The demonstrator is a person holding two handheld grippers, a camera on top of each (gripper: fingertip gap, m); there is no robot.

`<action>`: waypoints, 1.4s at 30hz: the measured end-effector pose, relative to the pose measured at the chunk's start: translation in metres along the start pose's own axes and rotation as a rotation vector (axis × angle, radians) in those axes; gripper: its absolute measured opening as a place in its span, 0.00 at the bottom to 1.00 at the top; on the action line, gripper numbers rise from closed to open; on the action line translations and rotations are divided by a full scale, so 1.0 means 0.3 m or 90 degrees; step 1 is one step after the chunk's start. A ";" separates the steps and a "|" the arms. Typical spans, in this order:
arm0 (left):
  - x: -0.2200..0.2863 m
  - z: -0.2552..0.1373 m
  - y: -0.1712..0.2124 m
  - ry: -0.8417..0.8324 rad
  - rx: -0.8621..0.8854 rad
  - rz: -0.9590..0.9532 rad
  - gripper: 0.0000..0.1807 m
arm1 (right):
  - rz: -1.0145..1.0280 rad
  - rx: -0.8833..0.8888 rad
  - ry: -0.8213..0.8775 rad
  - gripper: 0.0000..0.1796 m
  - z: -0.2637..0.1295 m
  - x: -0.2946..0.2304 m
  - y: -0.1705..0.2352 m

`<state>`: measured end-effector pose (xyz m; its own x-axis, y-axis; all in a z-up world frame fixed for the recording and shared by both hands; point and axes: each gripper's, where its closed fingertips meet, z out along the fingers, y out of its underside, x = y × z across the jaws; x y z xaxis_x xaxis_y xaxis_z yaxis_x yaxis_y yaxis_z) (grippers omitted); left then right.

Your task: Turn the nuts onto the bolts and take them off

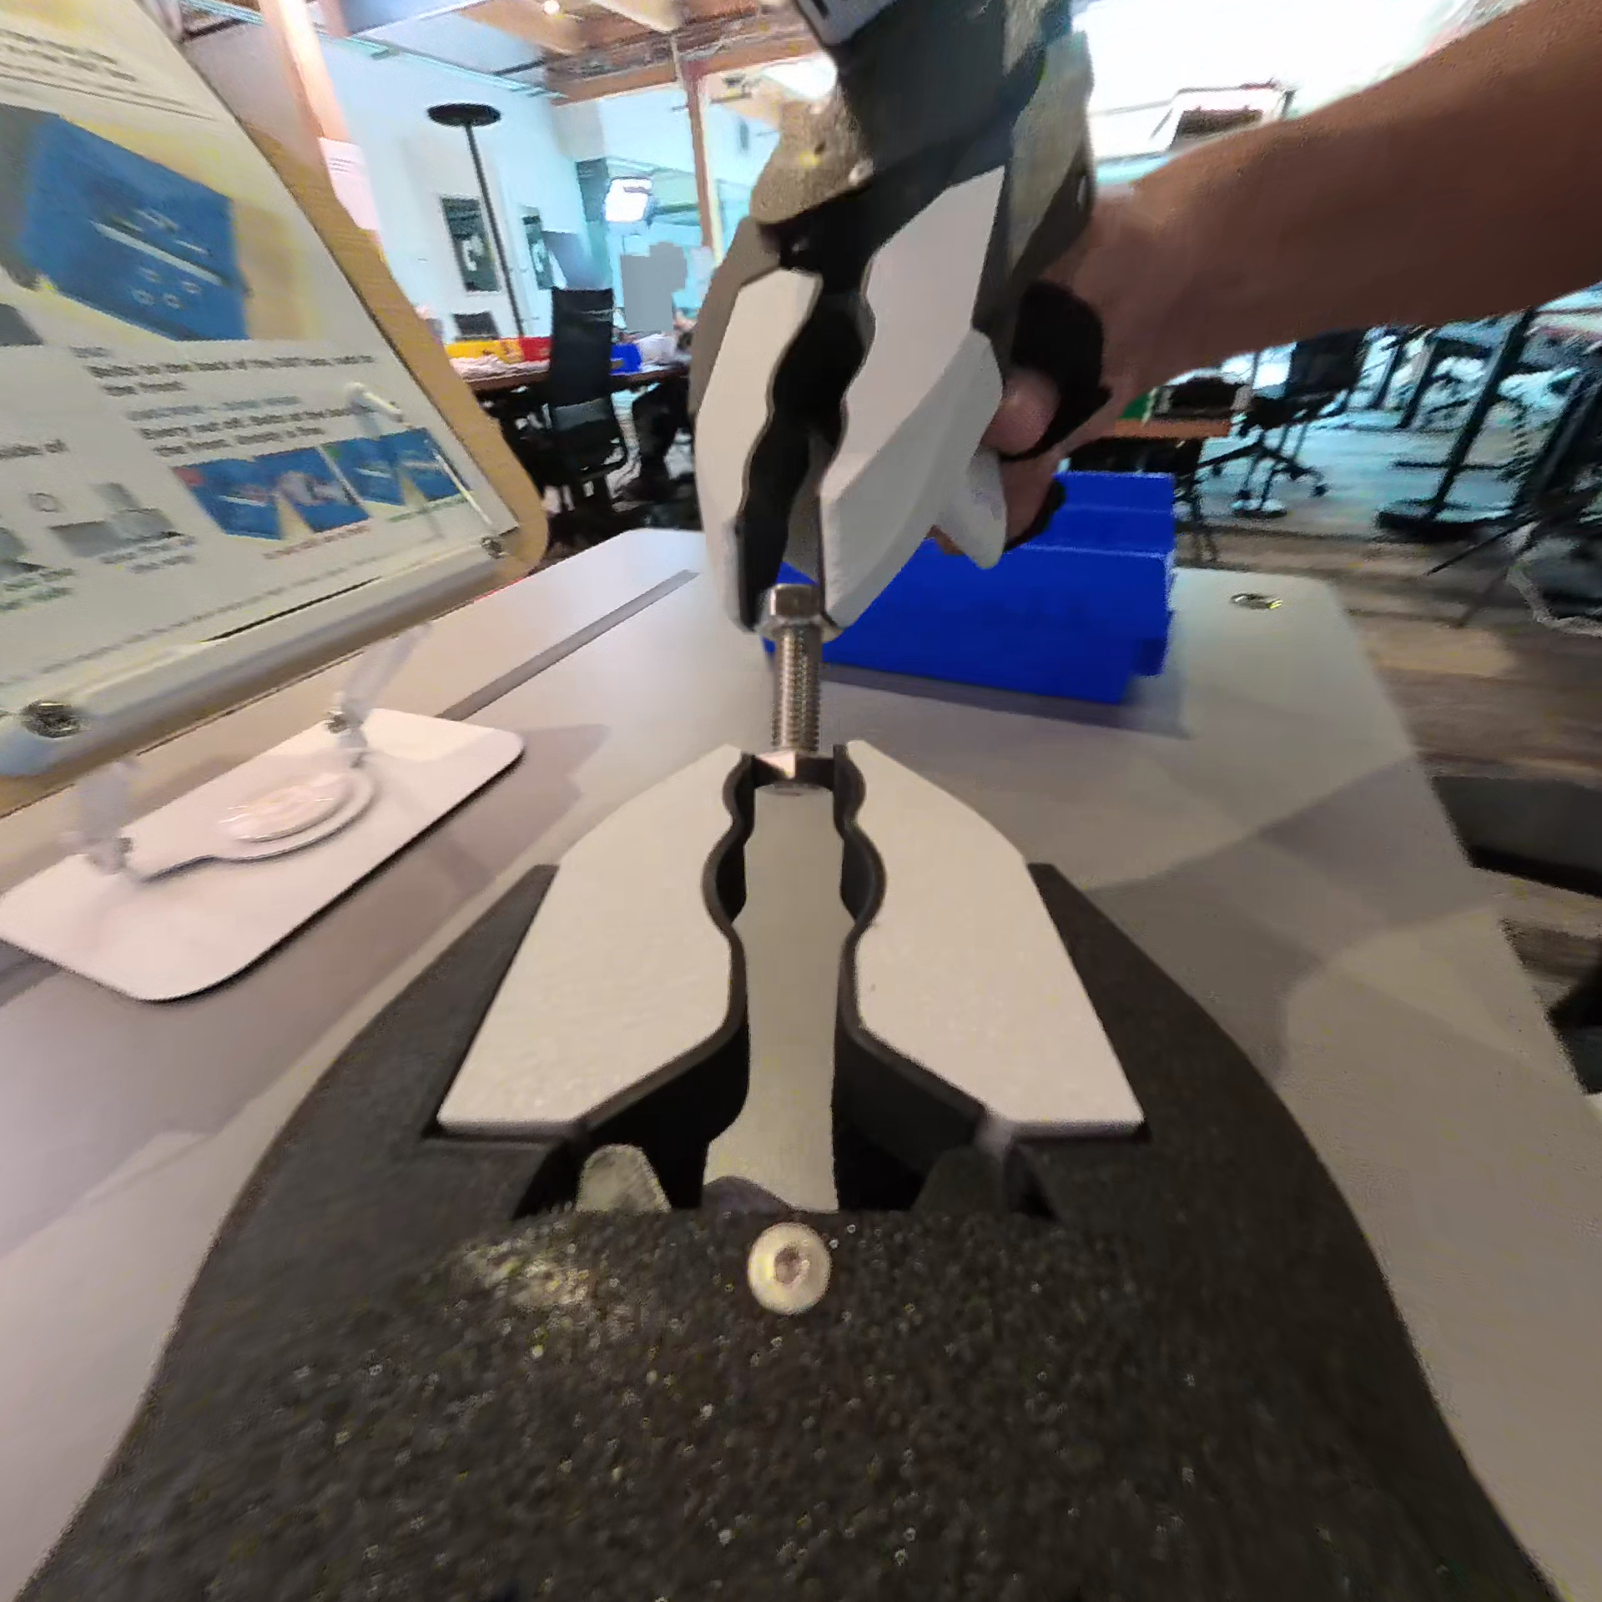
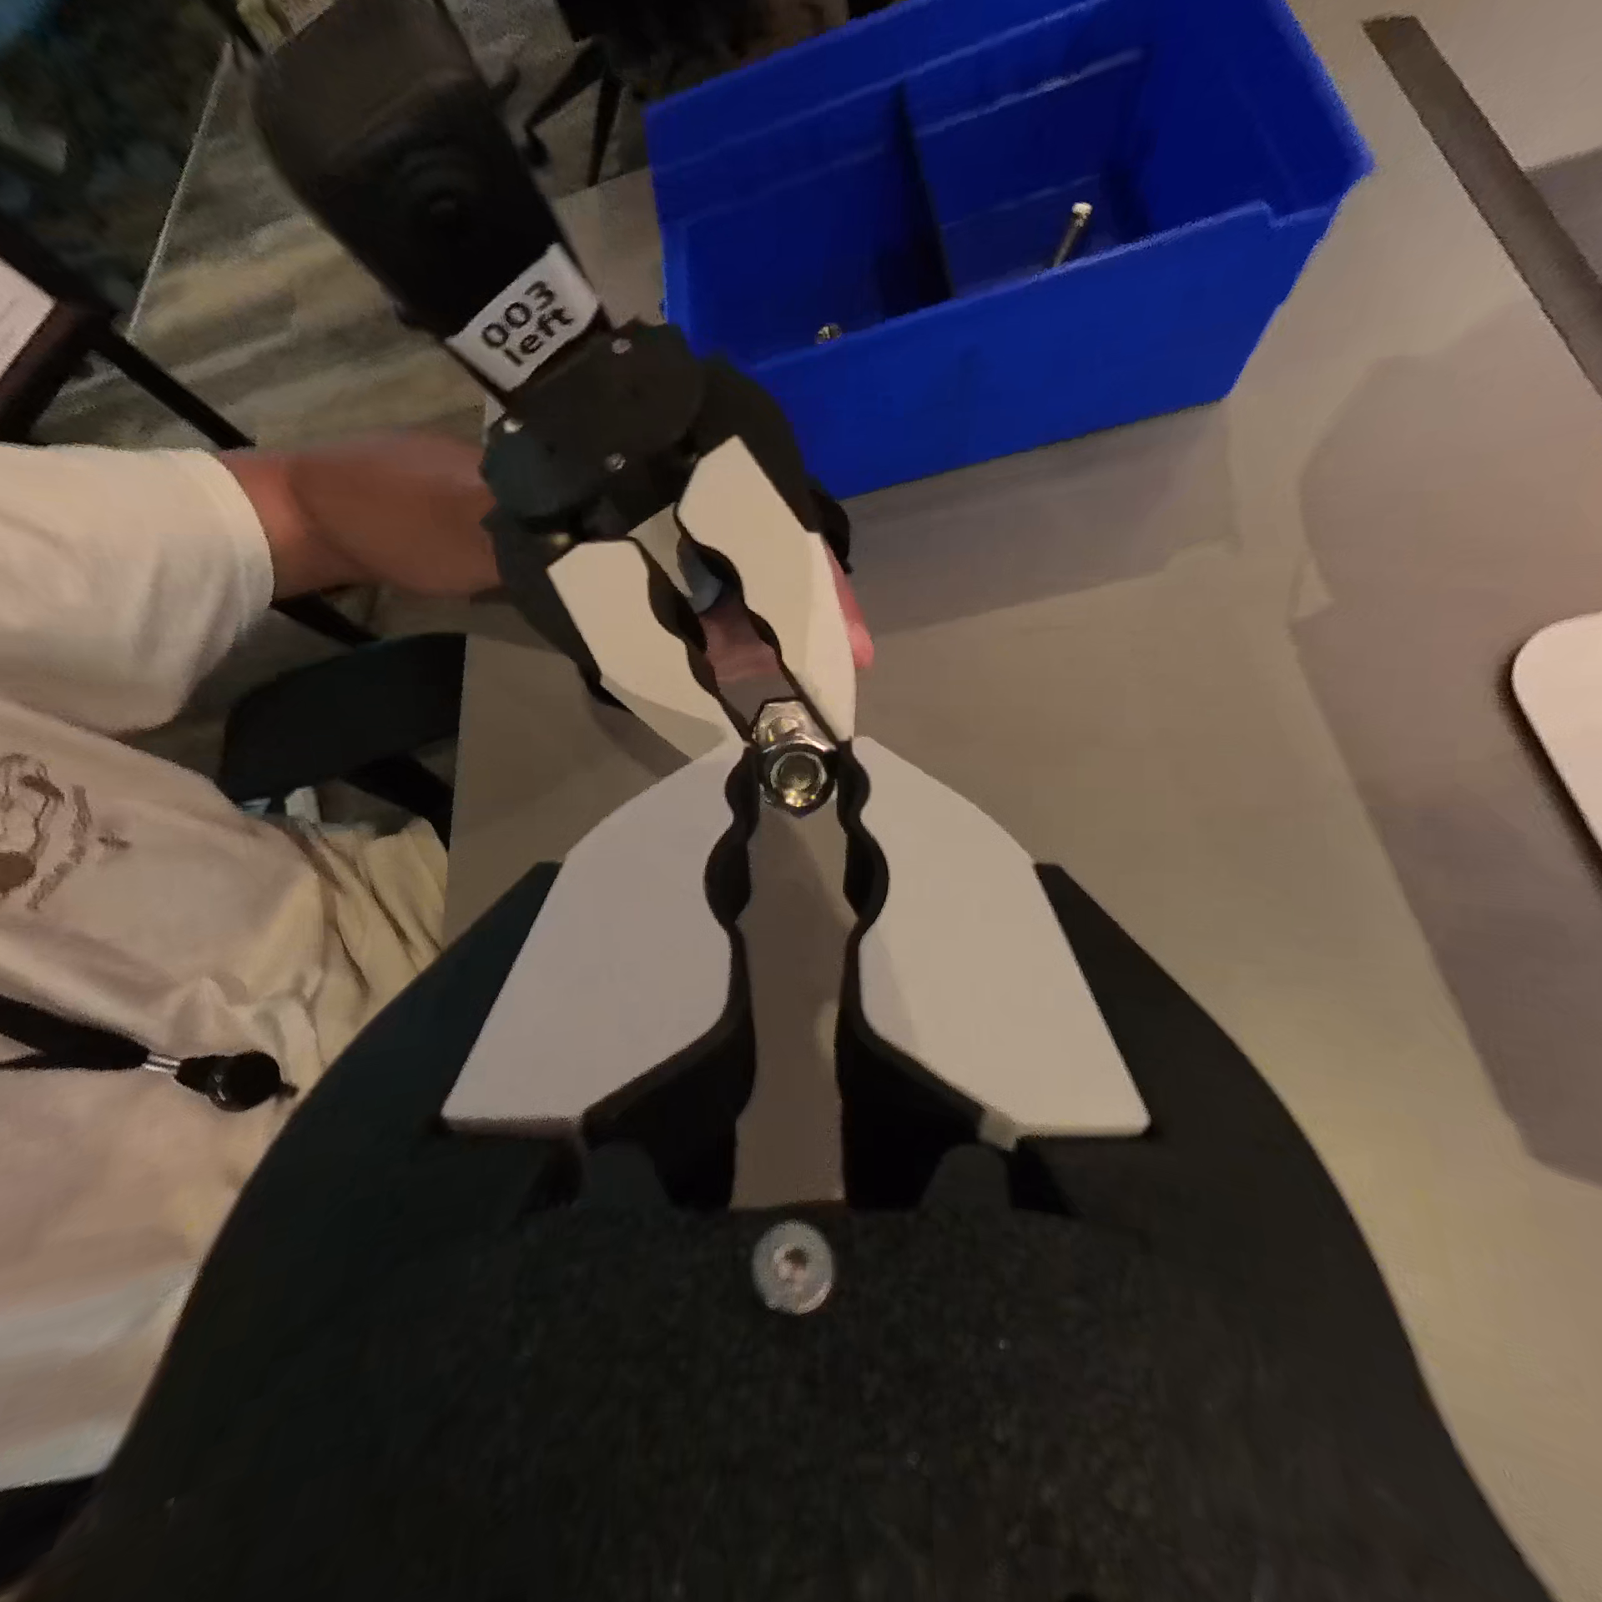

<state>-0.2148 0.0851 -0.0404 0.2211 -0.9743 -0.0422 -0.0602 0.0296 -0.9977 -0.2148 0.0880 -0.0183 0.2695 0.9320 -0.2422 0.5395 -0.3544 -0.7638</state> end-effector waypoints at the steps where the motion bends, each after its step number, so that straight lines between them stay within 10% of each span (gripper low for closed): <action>1: -0.006 0.003 0.006 -0.015 -0.007 0.012 0.09 | 0.016 0.003 0.005 0.09 0.002 0.007 0.004; 26: -0.003 0.023 0.038 -0.213 -0.075 0.423 0.09 | 0.529 0.109 -0.075 0.09 0.000 0.021 0.085; 42: -0.001 0.011 -0.009 -0.090 0.023 0.107 0.09 | 0.456 0.162 -0.105 0.15 -0.061 -0.007 0.002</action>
<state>-0.2114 0.0860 -0.0377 0.3447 -0.9143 -0.2128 -0.0734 0.1998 -0.9771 -0.2006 0.0845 -0.0073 0.3511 0.4878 -0.7992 0.0729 -0.8652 -0.4961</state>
